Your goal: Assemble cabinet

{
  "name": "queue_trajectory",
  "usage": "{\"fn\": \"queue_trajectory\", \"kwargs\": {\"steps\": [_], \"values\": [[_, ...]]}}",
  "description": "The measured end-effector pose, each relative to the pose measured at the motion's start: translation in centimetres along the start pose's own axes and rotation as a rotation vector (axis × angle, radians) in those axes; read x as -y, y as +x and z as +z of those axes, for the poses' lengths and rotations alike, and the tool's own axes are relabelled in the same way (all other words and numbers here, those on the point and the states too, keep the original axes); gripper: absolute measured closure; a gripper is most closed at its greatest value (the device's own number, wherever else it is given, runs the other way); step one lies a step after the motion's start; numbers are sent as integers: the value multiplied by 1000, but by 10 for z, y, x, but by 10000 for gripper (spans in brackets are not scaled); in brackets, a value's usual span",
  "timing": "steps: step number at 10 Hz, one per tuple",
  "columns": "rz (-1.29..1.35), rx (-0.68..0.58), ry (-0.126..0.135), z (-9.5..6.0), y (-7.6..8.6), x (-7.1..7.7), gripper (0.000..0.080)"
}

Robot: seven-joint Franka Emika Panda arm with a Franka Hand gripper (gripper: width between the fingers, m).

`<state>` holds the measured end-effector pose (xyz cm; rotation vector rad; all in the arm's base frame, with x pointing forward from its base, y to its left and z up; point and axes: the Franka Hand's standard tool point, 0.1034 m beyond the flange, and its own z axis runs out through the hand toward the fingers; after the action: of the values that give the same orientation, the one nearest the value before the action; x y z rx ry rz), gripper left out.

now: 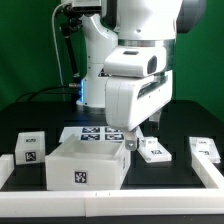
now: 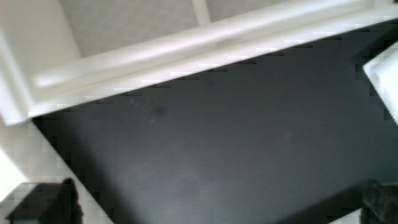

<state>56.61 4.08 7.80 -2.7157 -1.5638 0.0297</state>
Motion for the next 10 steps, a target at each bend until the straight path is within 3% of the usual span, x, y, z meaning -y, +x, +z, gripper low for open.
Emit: {"fn": "queue_trajectory", "kwargs": {"steps": [2, 3, 4, 5, 6, 7, 10], "values": [[-15, -5, -7, 0, -2, 1, 2], [-46, -19, -30, -2, -12, 5, 2], [-115, -43, -71, -3, -26, 13, 2], [-143, -42, -74, -2, -42, 22, 2], [-178, -51, -94, -1, -56, 27, 2], [-186, -54, -100, 2, -65, 32, 2], [-184, -52, -97, 3, -65, 32, 2]]}}
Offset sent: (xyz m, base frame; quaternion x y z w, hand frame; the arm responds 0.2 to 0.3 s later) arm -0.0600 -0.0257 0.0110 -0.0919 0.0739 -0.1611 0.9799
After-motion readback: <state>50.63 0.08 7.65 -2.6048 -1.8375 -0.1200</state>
